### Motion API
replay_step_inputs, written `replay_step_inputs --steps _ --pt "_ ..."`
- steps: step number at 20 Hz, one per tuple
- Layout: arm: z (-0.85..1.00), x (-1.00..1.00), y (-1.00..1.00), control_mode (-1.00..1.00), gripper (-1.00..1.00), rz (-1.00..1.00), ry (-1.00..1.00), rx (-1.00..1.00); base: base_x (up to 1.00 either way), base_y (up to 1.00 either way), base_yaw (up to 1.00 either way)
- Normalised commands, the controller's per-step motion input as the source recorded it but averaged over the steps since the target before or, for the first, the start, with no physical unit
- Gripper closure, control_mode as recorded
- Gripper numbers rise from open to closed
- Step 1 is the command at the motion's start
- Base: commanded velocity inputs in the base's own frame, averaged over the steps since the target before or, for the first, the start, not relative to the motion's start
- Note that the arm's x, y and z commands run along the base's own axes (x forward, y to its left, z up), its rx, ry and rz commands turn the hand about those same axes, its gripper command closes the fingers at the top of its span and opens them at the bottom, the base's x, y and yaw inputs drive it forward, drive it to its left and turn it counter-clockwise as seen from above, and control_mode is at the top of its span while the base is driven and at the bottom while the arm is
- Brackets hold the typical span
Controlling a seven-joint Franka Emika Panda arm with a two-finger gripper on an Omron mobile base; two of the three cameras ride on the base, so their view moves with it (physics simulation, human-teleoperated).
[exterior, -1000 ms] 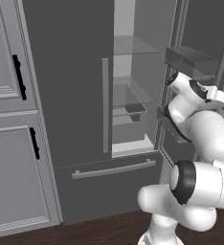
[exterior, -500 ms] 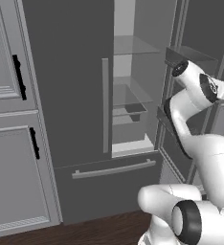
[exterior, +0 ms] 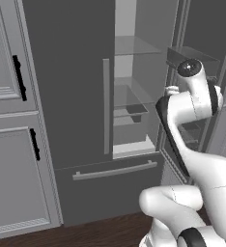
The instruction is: Grab a lemon wedge from the fridge and one ice cube from the ice bowl, and put them in the glass of lemonade.
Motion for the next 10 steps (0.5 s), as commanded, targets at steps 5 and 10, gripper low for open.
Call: replay_step_inputs --steps 5,10 --pt "-0.01 0.03 0.93 -1.00 -1.00 0.75 0.30 0.00 0.00 0.00 0.00" --pt "-0.43 0.16 0.53 -1.00 -1.00 0.61 -0.10 0.16 0.00 0.00 0.00"
